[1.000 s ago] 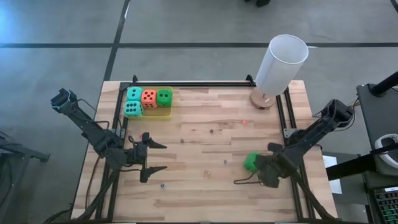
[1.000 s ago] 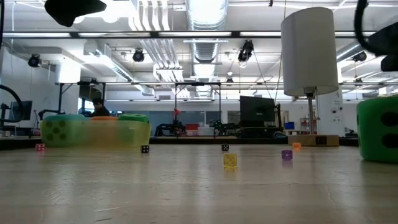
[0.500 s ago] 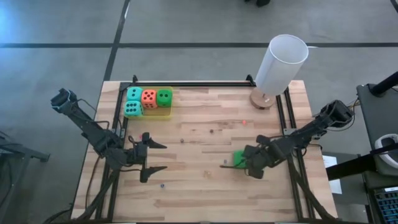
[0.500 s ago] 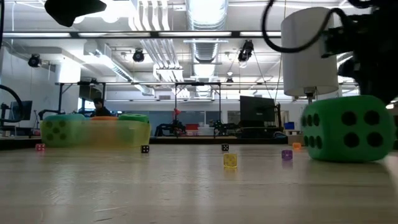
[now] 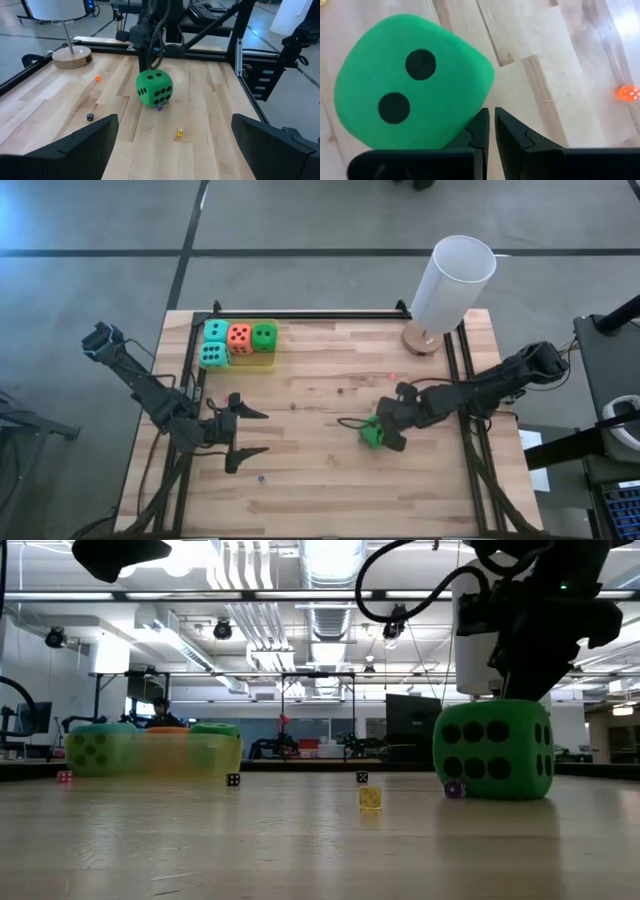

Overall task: Pick & Place Dice
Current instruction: Put the green large die into the yellow container

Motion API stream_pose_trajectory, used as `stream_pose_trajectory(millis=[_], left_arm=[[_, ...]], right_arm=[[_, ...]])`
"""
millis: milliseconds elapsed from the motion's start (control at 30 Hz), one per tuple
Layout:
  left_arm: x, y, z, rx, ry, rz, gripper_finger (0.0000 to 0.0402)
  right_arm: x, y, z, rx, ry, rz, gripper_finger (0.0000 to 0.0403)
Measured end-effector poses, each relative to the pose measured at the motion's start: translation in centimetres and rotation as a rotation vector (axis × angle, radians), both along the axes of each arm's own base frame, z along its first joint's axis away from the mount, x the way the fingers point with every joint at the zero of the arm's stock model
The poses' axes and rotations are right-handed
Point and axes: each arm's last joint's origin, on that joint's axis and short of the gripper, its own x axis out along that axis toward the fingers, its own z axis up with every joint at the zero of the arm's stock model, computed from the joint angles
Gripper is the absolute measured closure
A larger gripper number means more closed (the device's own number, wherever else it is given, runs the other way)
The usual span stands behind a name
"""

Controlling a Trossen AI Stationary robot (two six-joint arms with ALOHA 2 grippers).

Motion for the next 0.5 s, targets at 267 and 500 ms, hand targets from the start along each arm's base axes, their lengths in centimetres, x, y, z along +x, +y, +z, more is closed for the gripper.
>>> stream_pose_trajectory(millis=[267, 500], left_arm=[[0.0, 0.0, 0.0, 0.002, 0.001, -0.001, 0.0010], [0.0, 0.0, 0.0, 0.009, 0.002, -0.002, 0.0008]], right_arm=[[-0.6, 0.1, 1.6, -0.013, 0.016, 0.046, 0.0374], [-1.2, 1.5, 4.6, 0.011, -0.073, 0.100, 0.0374]])
